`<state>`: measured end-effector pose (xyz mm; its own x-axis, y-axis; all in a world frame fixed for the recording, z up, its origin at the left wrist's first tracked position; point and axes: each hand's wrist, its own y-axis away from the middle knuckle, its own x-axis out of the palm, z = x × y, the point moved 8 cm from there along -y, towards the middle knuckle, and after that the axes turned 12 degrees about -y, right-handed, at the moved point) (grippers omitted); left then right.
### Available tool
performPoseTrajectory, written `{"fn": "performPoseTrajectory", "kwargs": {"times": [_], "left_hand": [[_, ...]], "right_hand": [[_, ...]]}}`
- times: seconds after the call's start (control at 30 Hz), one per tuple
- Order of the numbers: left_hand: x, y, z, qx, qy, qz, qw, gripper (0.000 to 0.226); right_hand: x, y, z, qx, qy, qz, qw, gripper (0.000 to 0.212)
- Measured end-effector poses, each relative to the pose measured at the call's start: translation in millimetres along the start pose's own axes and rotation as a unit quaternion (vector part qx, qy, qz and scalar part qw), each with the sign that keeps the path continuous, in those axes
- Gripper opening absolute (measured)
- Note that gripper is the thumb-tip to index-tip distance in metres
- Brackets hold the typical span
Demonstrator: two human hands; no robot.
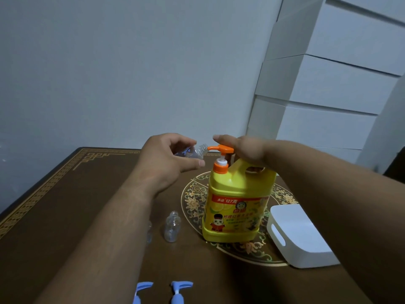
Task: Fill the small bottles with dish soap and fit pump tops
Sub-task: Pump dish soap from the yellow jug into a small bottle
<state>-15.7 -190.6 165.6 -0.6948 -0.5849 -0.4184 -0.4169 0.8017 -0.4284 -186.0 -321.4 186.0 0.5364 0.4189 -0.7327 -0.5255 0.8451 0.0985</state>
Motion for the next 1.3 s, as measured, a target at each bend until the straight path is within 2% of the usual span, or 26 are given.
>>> {"fn": "performPoseTrajectory", "kwargs": {"times": [0.13, 0.27, 0.4, 0.53, 0.63, 0.7, 0.83, 1.0, 1.1, 1.23, 1.3], "left_hand": [[5, 3, -8, 0.01, -0.001, 0.008, 1.0, 0.052], [10, 3, -11, 0.017, -0.018, -0.003, 1.0, 0.054], [12, 4, -12, 0.019, -0.028, -0.006, 0.999, 0.054], [10, 3, -12, 0.021, -0.022, -0.012, 0.999, 0.057], [9, 3, -13, 0.023, -0.023, -0.018, 0.999, 0.056], [9, 3, -14, 0.024, -0.025, -0.02, 0.999, 0.056], [10, 4, -16, 0.025, -0.028, -0.023, 0.999, 0.057], [12, 5, -19, 0.026, -0.052, -0.019, 0.998, 0.056], [12, 6, -18, 0.023, -0.058, -0.017, 0.998, 0.056], [10, 7, -19, 0.022, -0.053, -0.017, 0.998, 0.055], [8, 7, -20, 0.024, -0.05, -0.025, 0.998, 0.056]], "right_hand": [[1, 3, 4, -0.014, 0.013, 0.005, 1.0, 0.04], [2, 0, 6, -0.027, 0.069, 0.007, 0.997, 0.046], [2, 2, 7, -0.026, 0.071, 0.003, 0.997, 0.055], [1, 9, 3, 0.013, 0.026, -0.01, 1.0, 0.092], [0, 9, 2, 0.015, -0.001, -0.005, 1.0, 0.104], [0, 8, 0, 0.015, -0.014, 0.006, 1.0, 0.1], [-1, 11, 0, 0.001, -0.007, 0.023, 1.0, 0.065], [0, 12, 5, -0.018, 0.005, 0.019, 1.0, 0.057], [1, 12, 8, -0.03, 0.014, 0.012, 0.999, 0.06], [1, 12, 2, 0.003, -0.006, 0.013, 1.0, 0.086], [1, 12, 2, 0.007, -0.004, 0.011, 1.0, 0.092]]}}
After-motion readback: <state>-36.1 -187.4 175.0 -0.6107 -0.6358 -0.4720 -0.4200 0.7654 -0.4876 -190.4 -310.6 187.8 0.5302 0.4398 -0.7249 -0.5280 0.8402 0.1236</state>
